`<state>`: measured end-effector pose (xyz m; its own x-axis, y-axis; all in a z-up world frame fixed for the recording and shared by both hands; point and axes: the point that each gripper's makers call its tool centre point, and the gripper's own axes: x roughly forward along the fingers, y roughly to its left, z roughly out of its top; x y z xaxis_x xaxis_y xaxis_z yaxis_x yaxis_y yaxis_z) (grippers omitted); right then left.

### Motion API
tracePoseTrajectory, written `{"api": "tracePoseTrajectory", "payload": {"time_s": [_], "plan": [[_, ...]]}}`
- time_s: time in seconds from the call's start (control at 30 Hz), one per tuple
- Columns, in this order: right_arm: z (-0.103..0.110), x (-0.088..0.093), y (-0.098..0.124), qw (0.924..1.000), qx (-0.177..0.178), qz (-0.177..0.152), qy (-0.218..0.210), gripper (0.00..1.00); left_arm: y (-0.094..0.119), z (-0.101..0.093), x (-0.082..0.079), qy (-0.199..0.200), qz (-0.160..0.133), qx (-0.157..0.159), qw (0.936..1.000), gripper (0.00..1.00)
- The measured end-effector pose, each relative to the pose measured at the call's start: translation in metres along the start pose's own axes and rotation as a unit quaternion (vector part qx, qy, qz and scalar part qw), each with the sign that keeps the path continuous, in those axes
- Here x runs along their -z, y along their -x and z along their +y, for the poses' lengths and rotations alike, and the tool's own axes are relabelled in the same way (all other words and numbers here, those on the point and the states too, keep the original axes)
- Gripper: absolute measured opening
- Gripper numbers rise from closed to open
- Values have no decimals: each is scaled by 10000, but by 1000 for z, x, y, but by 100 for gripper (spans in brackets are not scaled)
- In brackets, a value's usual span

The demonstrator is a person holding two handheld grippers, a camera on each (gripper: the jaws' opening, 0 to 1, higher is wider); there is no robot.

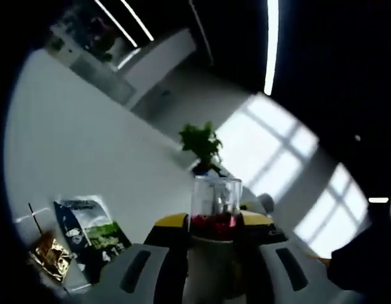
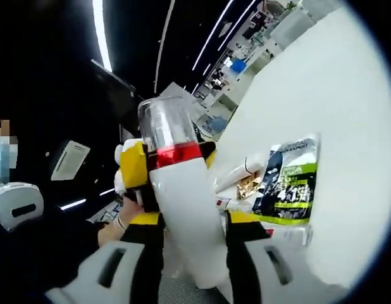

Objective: Arrange the skincare products in the storage area until every visible bottle or jar stands upright without overlapping.

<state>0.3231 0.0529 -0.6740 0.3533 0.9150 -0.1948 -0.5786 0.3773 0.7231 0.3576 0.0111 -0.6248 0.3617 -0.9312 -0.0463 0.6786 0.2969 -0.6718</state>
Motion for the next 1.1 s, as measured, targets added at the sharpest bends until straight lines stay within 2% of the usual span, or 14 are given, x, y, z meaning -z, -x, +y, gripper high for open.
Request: {"api": "tracePoseTrajectory", "payload": {"time_s": [0.1, 0.3, 0.57, 0.67, 0.77, 0.93, 1.1], "plan": [[-9, -5, 2, 9995, 251, -97, 136, 46, -2, 3, 3, -88, 97, -96, 9999, 25], [-7, -12, 4, 9982, 319, -220, 467, 42, -2, 3, 3, -261, 99, -95, 9996, 25], [-11, -8, 3, 9952, 482, -45, 852, 40, -2, 15, 11, -362, 382, -181, 9985, 25], [-12, -8, 4, 9916, 526, 16, 1182, 38, -3, 13, 14, -472, 443, -198, 9977, 25], [-12, -6, 4, 9918, 516, 51, 1164, 37, -3, 11, 17, -542, 488, -193, 9972, 26], [-16, 2, 2, 9865, 584, 285, 1500, 35, -6, 10, 25, -751, 658, -190, 9948, 26], [-18, 5, 2, 9829, 648, 363, 1688, 34, -6, 10, 30, -847, 758, -207, 9933, 26]]}}
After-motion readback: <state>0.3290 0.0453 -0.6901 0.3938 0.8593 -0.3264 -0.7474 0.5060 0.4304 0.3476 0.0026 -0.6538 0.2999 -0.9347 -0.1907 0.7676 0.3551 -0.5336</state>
